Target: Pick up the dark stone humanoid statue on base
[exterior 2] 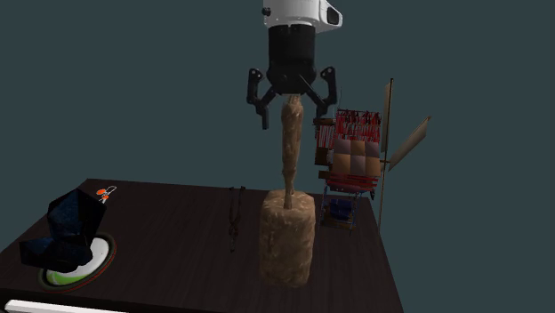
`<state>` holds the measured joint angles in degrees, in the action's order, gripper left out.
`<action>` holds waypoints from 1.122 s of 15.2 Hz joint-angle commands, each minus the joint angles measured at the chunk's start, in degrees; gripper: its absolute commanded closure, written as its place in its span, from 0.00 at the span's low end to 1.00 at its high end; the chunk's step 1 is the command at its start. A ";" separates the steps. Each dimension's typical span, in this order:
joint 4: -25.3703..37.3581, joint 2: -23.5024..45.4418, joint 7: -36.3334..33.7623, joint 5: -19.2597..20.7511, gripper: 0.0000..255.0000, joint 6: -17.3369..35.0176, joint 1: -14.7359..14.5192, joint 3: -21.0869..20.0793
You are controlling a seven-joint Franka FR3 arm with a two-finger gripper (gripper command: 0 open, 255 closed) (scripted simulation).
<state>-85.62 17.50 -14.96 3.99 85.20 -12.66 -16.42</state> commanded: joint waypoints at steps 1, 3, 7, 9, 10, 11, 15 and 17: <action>-1.20 0.22 -0.07 0.05 0.00 1.39 0.00 0.02; -1.62 0.24 -0.07 0.06 0.00 1.82 0.02 0.03; -1.67 0.18 -0.09 0.05 1.00 1.82 0.01 0.02; -1.72 0.15 -0.08 0.04 1.00 1.83 0.02 0.02; -1.75 0.13 -0.07 0.03 1.00 1.85 0.03 0.02; -1.81 0.09 -0.05 0.03 1.00 1.86 0.04 0.02; -0.18 0.16 -0.05 0.03 1.00 0.31 -0.04 0.00; 1.39 0.18 -0.04 0.02 1.00 -1.24 -0.11 -0.03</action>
<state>-85.30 17.51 -14.92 3.96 84.69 -12.67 -16.42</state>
